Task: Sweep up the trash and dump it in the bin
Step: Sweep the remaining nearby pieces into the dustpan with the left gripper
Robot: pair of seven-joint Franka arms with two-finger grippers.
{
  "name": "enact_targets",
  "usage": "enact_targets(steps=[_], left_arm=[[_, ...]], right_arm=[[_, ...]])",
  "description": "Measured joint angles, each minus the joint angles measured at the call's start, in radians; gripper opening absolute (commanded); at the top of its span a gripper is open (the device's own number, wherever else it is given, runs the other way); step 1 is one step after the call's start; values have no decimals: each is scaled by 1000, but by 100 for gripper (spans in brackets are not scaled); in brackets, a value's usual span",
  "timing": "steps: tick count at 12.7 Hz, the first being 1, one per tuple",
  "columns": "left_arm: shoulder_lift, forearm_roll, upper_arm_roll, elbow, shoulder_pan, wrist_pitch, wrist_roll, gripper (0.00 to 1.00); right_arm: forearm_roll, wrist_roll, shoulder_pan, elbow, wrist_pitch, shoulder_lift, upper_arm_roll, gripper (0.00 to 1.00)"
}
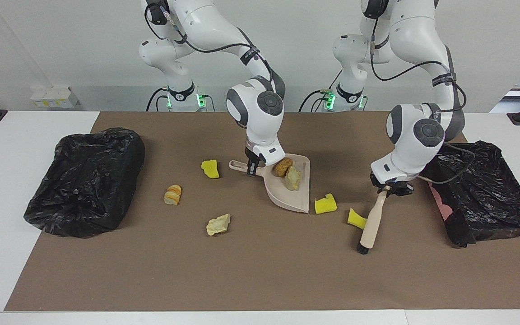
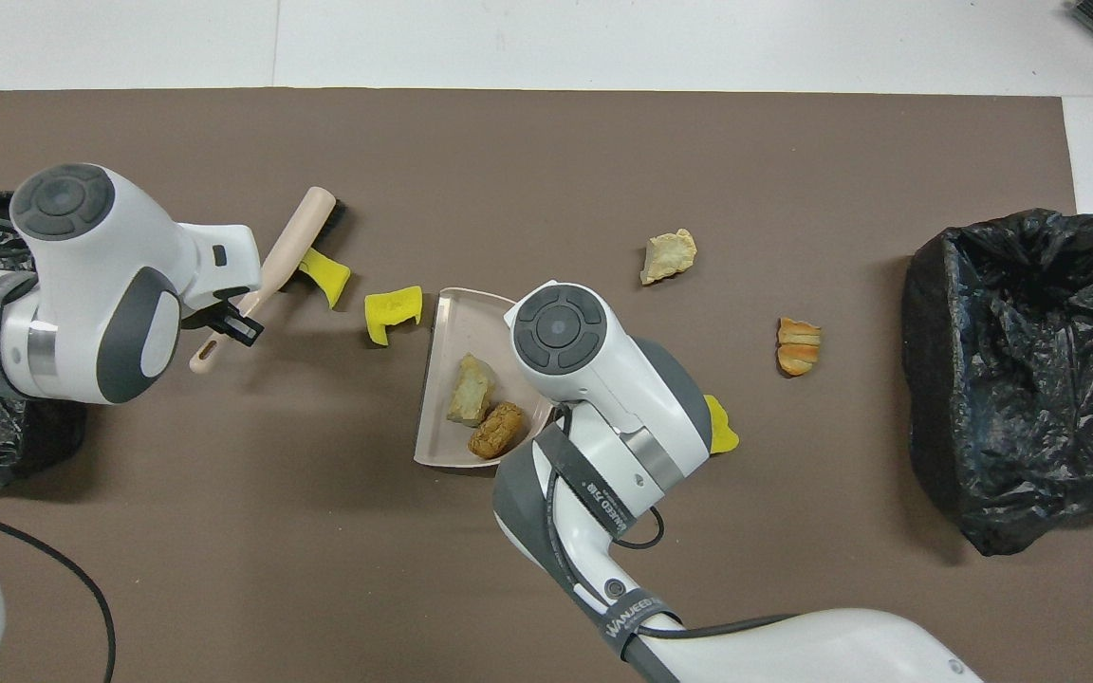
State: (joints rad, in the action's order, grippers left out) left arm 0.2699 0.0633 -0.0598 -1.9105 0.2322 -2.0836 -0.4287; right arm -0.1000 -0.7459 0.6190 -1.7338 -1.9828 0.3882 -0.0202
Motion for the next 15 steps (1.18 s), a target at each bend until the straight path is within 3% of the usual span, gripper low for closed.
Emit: enact_targets(steps=[3,6,9,15], left_arm=[[-71,-8,3,-108,82,5,2,0],[-132,-99,4,-184,145,72,15,0],[-155,-150,4,-190,208,137,144,0],[-169,-342,8,-149,269,146,459,0]], right_arm=[[-1,0,6,-3,-18,0,0,0],[-1,-1,5,-5,-24,0,0,0],[0,-29,1,-12,-37,1,0,0],[-8,-174,-22,-14,-59,3,-4,0]])
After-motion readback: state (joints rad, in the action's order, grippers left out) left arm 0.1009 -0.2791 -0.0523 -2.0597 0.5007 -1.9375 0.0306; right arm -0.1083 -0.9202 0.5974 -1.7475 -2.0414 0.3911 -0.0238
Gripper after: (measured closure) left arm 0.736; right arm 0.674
